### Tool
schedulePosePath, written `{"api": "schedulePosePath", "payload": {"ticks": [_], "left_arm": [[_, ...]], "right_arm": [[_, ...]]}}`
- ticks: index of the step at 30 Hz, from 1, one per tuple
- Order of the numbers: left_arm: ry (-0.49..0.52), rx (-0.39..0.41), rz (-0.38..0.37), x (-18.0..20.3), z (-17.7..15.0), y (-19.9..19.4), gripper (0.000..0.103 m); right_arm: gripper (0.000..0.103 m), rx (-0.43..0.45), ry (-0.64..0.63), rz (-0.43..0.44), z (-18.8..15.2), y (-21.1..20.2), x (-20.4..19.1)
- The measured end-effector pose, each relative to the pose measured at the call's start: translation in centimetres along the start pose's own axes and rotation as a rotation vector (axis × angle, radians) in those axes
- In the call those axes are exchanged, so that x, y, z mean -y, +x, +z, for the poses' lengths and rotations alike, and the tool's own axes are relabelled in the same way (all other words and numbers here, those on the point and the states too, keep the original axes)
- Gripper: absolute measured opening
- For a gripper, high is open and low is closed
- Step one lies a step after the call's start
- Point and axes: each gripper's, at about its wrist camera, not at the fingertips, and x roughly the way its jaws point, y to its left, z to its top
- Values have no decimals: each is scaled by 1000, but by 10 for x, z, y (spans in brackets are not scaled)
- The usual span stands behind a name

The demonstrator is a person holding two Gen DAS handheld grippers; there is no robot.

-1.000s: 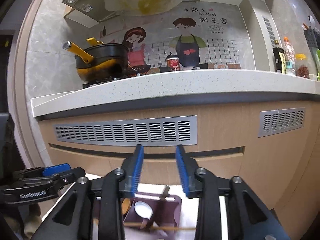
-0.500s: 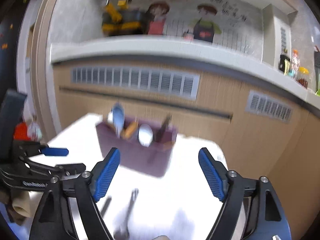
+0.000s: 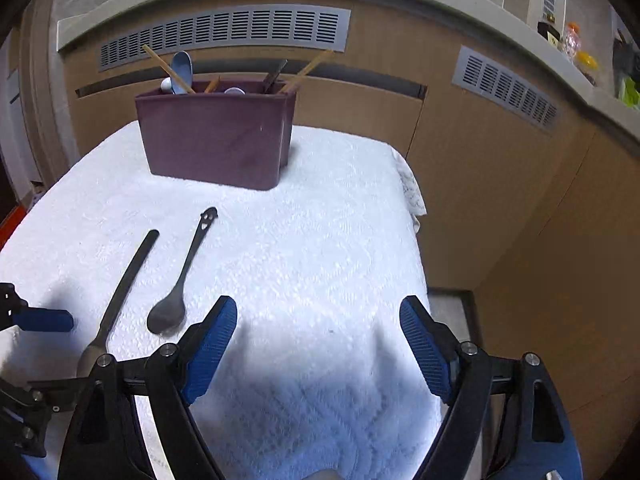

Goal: Organize utensils
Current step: 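Grasp the smiley-face metal spoon with the right tool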

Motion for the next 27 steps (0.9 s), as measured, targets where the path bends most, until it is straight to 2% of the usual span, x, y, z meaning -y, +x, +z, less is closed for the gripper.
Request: {"api": "schedulePosePath", "payload": {"ticks": [2, 5, 7, 11, 15, 19, 20, 21, 23, 25, 27], "left_arm": [[9, -8, 22, 2, 1, 3, 65], [13, -17, 53, 1, 1, 5, 65], [21, -13, 77, -3, 3, 6, 65], [16, -2, 130, -19, 1, 3, 73], [-28, 18, 211, -49, 1, -3, 73], [-124, 47, 281, -85, -2, -11, 73], [-150, 55, 281, -93, -4, -14, 73], [-177, 63, 268, -101, -7, -17, 73], [-202, 82, 235, -107, -11, -22, 73], [-204, 102, 189, -109, -16, -28, 73], [-189, 118, 139, -107, -21, -31, 73]], "right_arm": [[84, -5, 7, 6, -2, -1, 1], [91, -17, 14, 17, -3, -1, 2], [92, -25, 9, 17, -3, 1, -1], [92, -50, -39, 16, -4, 8, -14], [97, -72, -103, 27, -8, 9, -31], [96, -81, -109, 115, -8, 8, -49], [92, -73, -91, 123, -7, 7, -52], [78, -72, -74, 133, -6, 7, -54], [64, -97, -25, 193, -1, 11, -60], [63, -117, 8, 218, 1, 16, -68], [59, -120, 6, 200, 2, 20, -78]]}}
